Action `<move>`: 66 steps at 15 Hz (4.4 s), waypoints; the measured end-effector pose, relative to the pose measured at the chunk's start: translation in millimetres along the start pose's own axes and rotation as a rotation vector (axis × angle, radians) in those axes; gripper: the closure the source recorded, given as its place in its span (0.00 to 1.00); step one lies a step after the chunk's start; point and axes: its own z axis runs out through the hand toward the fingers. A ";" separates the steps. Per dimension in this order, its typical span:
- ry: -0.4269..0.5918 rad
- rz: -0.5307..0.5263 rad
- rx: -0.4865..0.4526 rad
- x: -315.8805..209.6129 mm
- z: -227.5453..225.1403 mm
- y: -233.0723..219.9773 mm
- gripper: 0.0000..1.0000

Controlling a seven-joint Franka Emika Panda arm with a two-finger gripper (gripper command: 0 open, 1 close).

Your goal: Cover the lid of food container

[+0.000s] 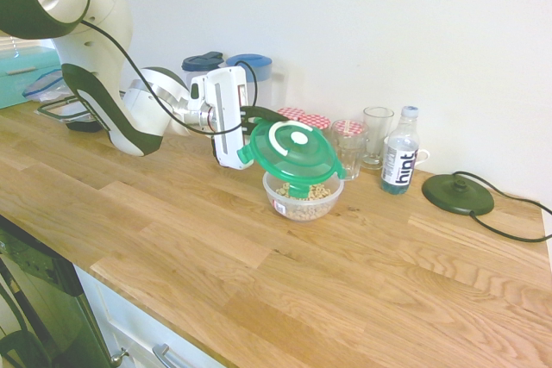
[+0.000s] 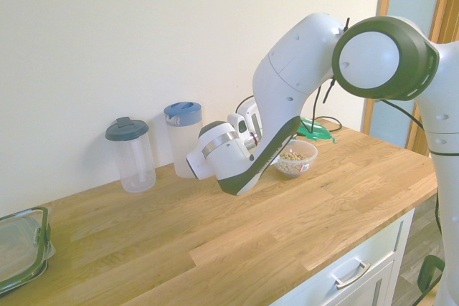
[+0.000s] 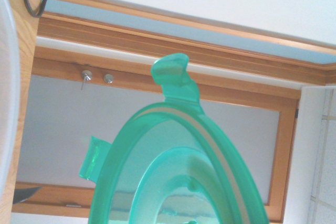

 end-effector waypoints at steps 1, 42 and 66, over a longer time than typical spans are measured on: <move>0.001 -0.003 0.000 -1.7 -0.8 -2.6 1.00; -0.003 -0.004 0.008 8.8 -18.1 -79.5 0.00; -0.408 -0.002 0.266 57.7 -9.5 -29.8 0.00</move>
